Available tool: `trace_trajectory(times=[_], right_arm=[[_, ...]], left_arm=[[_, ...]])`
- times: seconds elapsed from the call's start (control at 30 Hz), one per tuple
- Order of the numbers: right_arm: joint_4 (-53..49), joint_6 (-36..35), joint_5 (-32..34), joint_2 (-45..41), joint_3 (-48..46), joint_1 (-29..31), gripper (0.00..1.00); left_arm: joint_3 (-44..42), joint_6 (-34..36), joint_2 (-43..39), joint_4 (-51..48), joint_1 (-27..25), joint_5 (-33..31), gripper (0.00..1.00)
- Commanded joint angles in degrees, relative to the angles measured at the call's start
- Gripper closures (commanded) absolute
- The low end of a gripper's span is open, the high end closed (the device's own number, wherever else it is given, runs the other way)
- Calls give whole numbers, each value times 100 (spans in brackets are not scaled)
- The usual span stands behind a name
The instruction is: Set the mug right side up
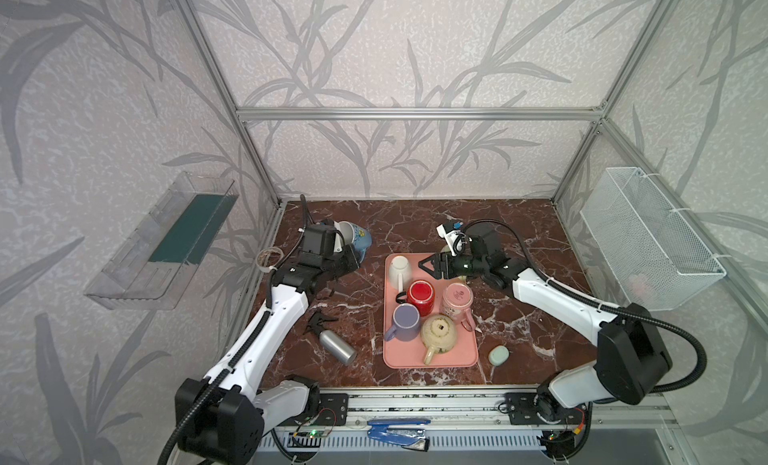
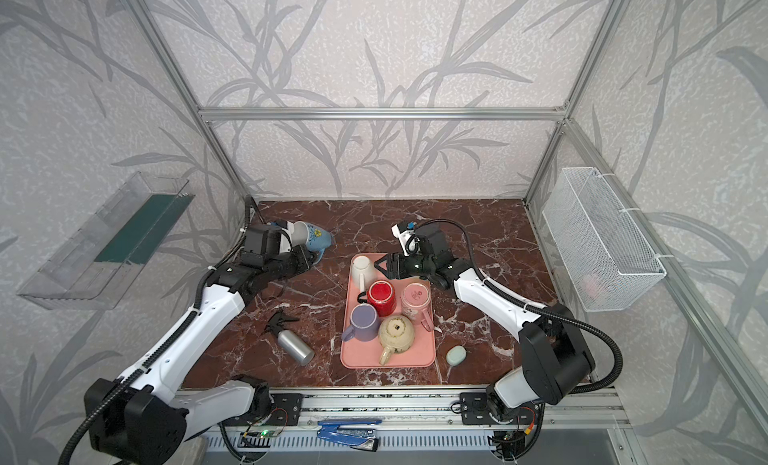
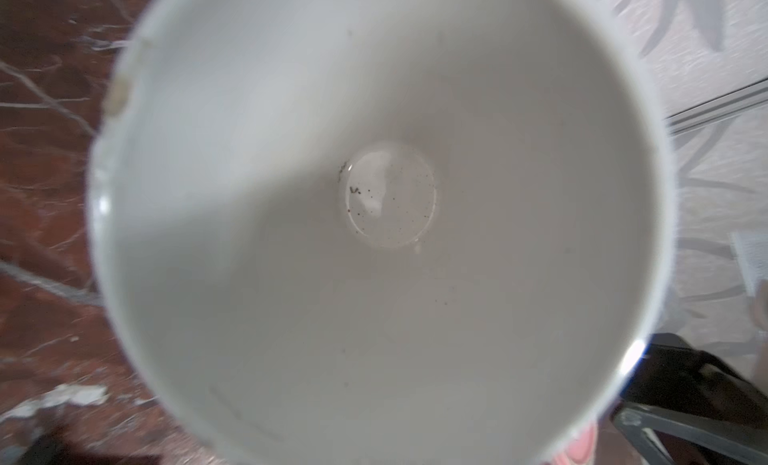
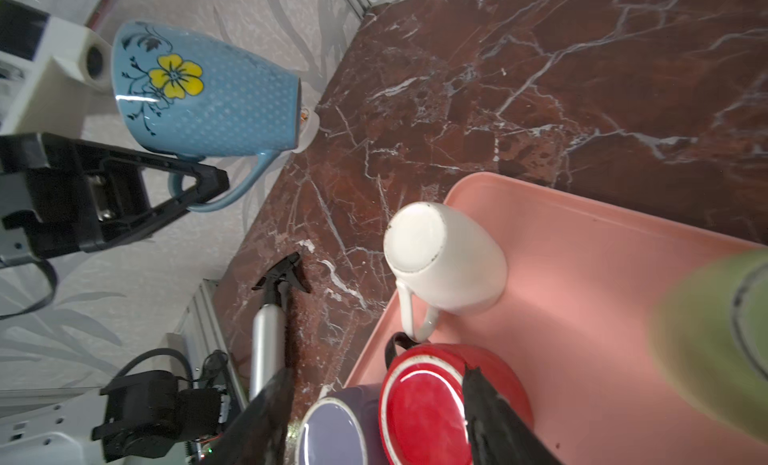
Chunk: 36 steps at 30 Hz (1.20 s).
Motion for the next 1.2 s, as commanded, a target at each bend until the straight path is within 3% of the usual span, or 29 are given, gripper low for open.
trace_trajectory(times=[0.0,0.23,0.63,1.17], right_arm=[[-1089,-536,868,-173,199,138,33],[-1336,-665,1194,-394,-37,231,31],[-1041,-823,1355,-775,-723,365,30],[-605,-691,1139,-890,-965,401,31]], left_arm=[[591,774,237,-746,9,-788,100],[1551,1406,1112,-1521,9,-1202,100],[3067,1736,2631,-2326,129,-2417,100],[4120,1445,4207,-1941,919,-2217,100]])
